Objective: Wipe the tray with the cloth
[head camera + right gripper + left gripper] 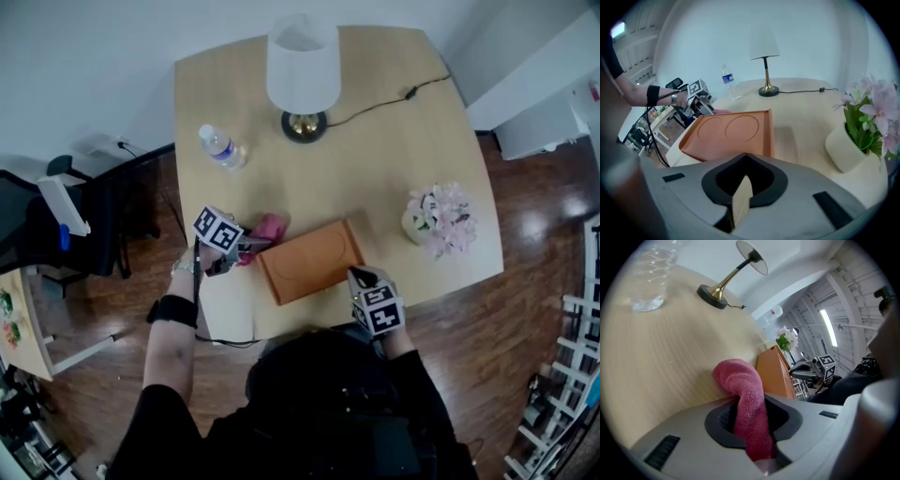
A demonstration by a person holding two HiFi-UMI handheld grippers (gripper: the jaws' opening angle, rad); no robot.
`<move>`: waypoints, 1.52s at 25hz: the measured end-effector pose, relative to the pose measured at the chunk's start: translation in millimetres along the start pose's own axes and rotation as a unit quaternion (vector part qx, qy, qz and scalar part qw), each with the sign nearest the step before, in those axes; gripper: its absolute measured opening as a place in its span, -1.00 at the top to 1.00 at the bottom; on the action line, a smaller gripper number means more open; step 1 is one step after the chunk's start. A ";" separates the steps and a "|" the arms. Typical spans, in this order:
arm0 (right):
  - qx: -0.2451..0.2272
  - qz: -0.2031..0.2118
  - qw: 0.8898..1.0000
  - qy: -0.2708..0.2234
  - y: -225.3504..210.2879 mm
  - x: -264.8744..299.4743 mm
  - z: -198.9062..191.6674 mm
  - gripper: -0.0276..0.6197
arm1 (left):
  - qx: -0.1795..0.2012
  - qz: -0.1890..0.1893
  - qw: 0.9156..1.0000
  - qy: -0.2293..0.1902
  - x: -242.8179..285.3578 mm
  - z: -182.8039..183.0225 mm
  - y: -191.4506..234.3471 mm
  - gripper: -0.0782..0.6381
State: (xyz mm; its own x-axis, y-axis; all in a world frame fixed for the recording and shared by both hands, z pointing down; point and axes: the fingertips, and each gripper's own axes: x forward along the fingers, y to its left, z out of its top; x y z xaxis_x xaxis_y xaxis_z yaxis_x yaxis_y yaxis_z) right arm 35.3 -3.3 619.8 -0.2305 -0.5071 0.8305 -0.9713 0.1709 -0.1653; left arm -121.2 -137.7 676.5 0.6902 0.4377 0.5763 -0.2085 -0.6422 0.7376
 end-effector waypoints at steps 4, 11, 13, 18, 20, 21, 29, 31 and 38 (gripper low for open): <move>0.002 -0.003 1.000 0.005 1.6 -1.8 0.5 0.87 | -0.010 0.009 1.000 0.004 -21.9 -26.8 5.3 0.52; -0.004 -0.005 1.000 0.002 1.0 0.1 -1.4 0.87 | 0.043 0.052 0.997 0.024 -36.6 -9.0 7.9 0.52; -0.003 -0.004 1.000 -0.001 2.3 -0.9 0.1 0.87 | 0.067 0.050 0.996 0.007 -26.1 25.8 -0.9 0.52; 0.002 0.004 1.000 -0.008 6.0 -2.2 3.7 0.87 | 0.142 0.012 0.989 0.024 43.1 104.3 -45.1 0.52; 0.003 0.006 1.000 -0.011 7.4 -2.2 4.4 0.87 | 0.159 -0.013 0.986 0.039 73.7 124.7 -62.8 0.51; 0.002 0.006 1.000 -0.011 7.9 -2.2 4.7 0.87 | 0.162 -0.025 0.986 0.043 85.9 133.1 -69.4 0.52; 0.006 0.024 1.000 -0.017 7.2 -2.9 3.8 0.88 | 0.101 -0.067 0.991 0.050 97.6 132.8 -64.4 0.52; 0.009 0.028 0.999 -0.018 7.4 -2.6 4.5 0.88 | 0.082 -0.069 0.993 0.056 87.1 116.9 -55.4 0.52; 0.011 0.028 0.999 -0.019 4.8 -2.5 4.2 0.88 | 0.045 -0.062 0.993 0.088 42.4 54.7 -28.5 0.52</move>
State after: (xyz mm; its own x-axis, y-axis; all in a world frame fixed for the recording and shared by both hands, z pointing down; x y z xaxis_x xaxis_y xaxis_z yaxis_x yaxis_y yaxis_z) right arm 31.0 -4.8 614.6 -0.2860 -0.5284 0.7994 -0.9578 0.1813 -0.2229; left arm -48.0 -135.3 660.7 0.5728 0.6153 0.5415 -0.0613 -0.6267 0.7769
